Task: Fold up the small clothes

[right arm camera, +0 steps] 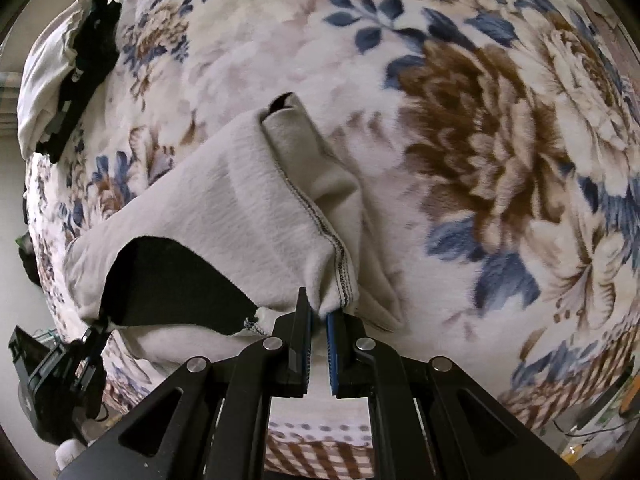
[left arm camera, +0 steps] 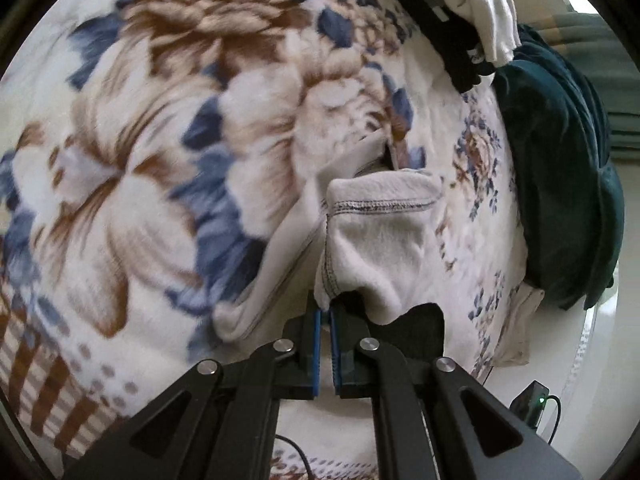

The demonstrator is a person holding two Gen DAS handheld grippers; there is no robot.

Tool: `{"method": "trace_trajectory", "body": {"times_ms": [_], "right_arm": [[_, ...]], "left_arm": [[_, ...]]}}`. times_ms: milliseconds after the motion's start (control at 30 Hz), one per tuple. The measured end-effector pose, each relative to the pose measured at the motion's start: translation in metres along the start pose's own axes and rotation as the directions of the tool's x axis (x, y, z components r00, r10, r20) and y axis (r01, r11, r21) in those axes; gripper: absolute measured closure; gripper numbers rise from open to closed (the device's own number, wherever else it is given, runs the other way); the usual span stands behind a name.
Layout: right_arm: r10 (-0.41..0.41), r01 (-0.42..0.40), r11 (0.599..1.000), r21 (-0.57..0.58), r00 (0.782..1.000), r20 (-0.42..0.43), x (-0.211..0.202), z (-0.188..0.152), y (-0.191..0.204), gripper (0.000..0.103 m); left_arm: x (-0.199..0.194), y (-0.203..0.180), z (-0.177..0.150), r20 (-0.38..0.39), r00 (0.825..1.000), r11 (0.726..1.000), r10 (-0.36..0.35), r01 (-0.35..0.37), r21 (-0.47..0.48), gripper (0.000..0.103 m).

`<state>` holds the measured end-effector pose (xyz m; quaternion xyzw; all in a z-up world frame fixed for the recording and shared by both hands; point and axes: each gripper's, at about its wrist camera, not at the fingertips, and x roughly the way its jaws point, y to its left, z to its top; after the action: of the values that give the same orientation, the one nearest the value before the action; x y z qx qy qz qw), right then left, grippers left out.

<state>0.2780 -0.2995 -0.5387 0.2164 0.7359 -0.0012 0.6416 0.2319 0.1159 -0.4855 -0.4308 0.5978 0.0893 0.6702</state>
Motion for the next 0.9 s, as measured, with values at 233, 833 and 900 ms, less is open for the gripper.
{"method": "trace_trajectory", "body": {"times_ms": [233,833,900], "right_arm": [[0.005,-0.005,1.000,-0.009,0.999,-0.035,0.012,-0.009,-0.013,0.096],[0.134,-0.138,0.990,-0.043,0.988,-0.079,0.008,0.003,-0.016,0.074],[0.163,-0.164,0.986,-0.023,0.986,-0.027,-0.007,0.003,-0.022,0.072]], "left_arm": [[0.014,0.021,-0.018,-0.112,0.994,1.000,0.017,-0.016,0.008,0.099],[-0.032,-0.086,0.053,0.033,0.999,0.900,0.037,-0.048,0.434,0.049],[-0.010,-0.089,0.061,0.005,0.997,0.878,0.078,-0.071,0.474,0.050]]}}
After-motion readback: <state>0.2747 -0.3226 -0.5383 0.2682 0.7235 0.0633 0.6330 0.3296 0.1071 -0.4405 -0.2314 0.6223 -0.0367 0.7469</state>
